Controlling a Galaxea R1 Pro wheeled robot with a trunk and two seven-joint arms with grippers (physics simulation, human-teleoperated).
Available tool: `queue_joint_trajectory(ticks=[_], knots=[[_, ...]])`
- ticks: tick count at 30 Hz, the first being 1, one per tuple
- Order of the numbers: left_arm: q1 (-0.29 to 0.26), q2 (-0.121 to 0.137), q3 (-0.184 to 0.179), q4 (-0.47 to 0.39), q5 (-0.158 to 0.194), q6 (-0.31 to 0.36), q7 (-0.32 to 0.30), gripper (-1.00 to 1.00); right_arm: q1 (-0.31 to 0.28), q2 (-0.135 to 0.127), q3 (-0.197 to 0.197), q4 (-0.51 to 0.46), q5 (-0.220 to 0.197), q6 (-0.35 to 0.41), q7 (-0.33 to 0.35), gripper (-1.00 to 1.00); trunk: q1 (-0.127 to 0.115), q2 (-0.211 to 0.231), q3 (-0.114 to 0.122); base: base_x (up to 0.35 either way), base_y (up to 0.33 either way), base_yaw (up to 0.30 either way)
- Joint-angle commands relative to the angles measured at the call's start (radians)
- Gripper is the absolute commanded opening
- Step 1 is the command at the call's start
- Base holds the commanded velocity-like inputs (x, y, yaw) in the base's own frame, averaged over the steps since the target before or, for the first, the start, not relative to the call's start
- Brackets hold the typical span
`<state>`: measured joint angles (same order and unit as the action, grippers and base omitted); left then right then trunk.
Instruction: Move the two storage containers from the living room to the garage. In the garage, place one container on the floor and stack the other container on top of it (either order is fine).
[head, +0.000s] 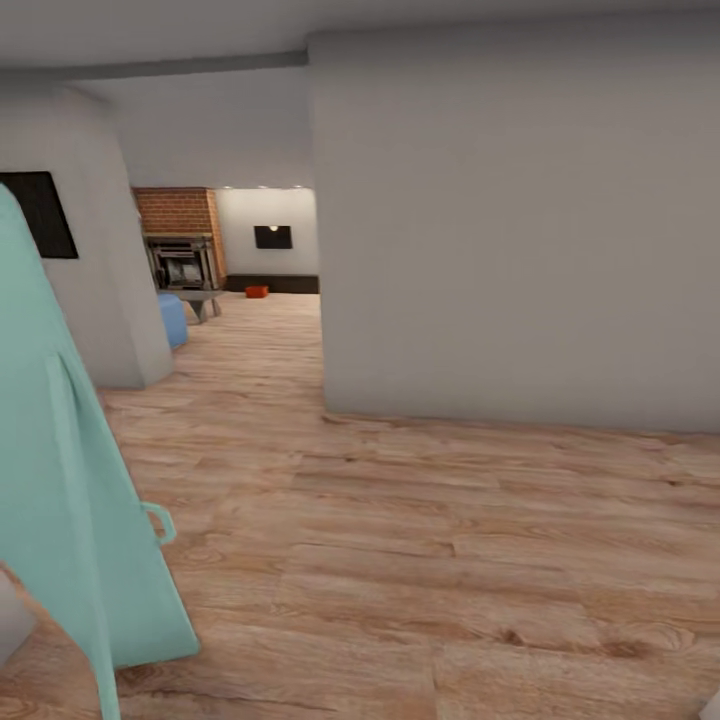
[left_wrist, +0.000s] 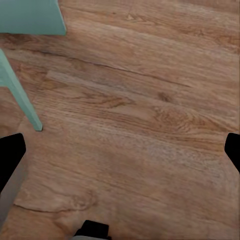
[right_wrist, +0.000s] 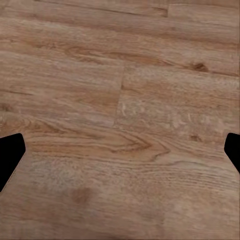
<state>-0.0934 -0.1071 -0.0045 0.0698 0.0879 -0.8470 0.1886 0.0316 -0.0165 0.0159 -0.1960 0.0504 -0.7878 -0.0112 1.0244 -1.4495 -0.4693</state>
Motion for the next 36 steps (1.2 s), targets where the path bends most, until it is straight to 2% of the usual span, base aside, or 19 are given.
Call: queue_joint_trajectory(ticks=[1,36], knots=[[-0.002,0.0,-0.001,0.004,0.009,-0.006,-0.005,1.0,0.001,0.0,0.001,-0.002,0.003,-0.001,-0.001,1.0,0.001,0.0,-0.001,0.326,0.0,0.206],[-0.002,0.001,-0.002,0.004,0.009,-0.006,-0.005,1.0,0.001,0.0,0.001,-0.002,0.003,-0.001,-0.001,1.0,0.001,0.0,-0.001,0.326,0.0,0.013]])
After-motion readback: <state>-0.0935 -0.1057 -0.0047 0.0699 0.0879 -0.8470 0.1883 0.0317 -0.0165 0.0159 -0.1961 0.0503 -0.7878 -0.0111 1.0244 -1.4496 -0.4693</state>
